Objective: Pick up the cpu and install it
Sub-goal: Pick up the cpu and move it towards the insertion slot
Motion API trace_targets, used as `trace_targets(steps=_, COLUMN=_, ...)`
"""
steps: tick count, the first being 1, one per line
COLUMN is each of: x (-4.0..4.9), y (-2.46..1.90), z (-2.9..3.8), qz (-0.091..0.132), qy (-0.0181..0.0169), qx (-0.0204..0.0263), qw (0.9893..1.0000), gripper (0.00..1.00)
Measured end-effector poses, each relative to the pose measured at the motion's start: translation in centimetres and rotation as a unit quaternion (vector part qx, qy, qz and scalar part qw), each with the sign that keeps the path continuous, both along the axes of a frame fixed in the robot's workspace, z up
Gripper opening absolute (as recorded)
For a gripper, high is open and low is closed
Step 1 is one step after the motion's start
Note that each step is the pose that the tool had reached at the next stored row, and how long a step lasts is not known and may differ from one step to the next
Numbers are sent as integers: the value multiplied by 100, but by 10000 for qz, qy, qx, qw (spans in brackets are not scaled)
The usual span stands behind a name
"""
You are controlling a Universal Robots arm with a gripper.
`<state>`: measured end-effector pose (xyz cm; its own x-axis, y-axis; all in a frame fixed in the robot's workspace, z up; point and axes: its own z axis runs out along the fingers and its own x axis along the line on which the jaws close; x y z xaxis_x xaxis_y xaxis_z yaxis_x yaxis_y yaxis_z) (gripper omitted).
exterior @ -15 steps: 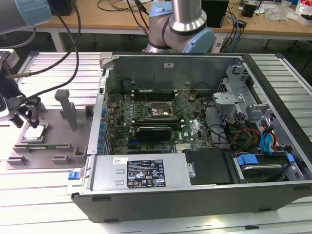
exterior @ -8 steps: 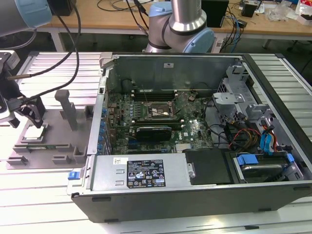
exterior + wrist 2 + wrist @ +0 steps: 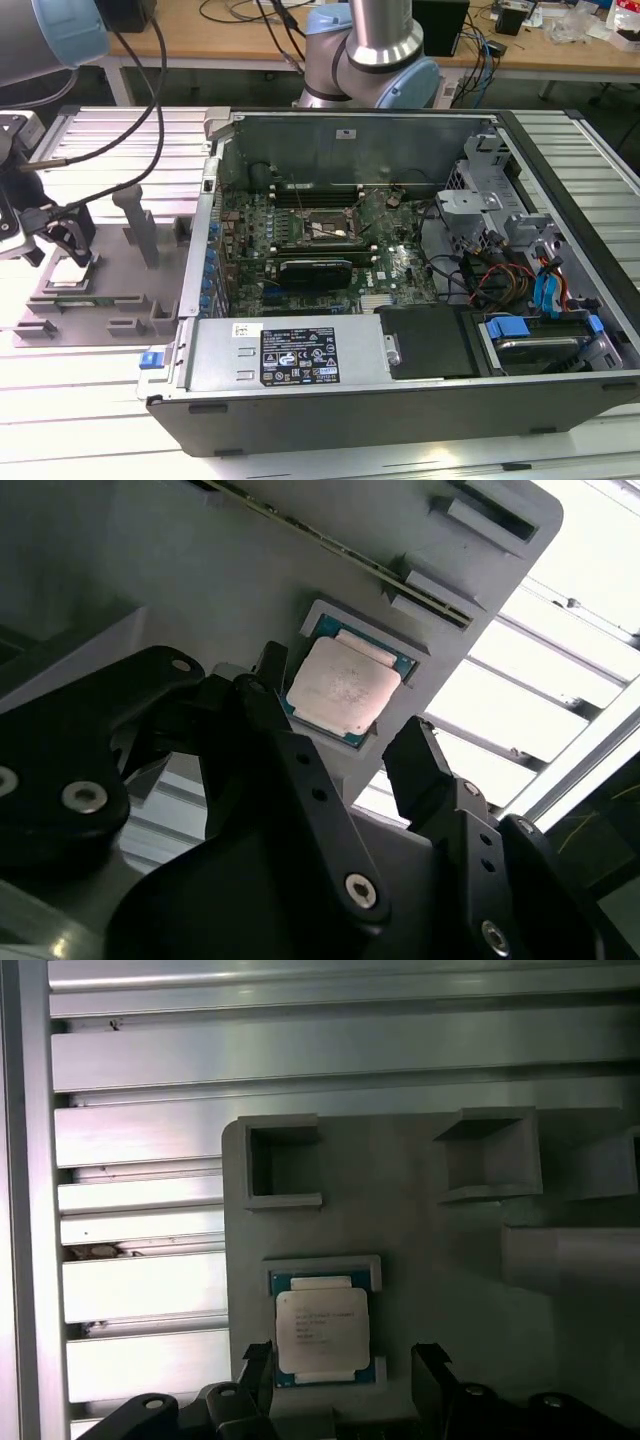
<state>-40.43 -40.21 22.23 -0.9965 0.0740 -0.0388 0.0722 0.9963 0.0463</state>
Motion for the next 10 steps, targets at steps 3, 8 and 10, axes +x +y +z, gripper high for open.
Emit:
trace_targets(steps=3, x=0, y=0, z=-19, qz=0, qy=-10, qx=0, qw=10000, gripper=66)
trace_targets(steps=8, x=0, y=0, z=-100, qz=0, qy=-33, qx=2, qw=10000, gripper=66)
trace_targets(steps=10, x=-4, y=7, z=-141, qz=-1, qy=-34, qx=1, qw=10000, gripper=66)
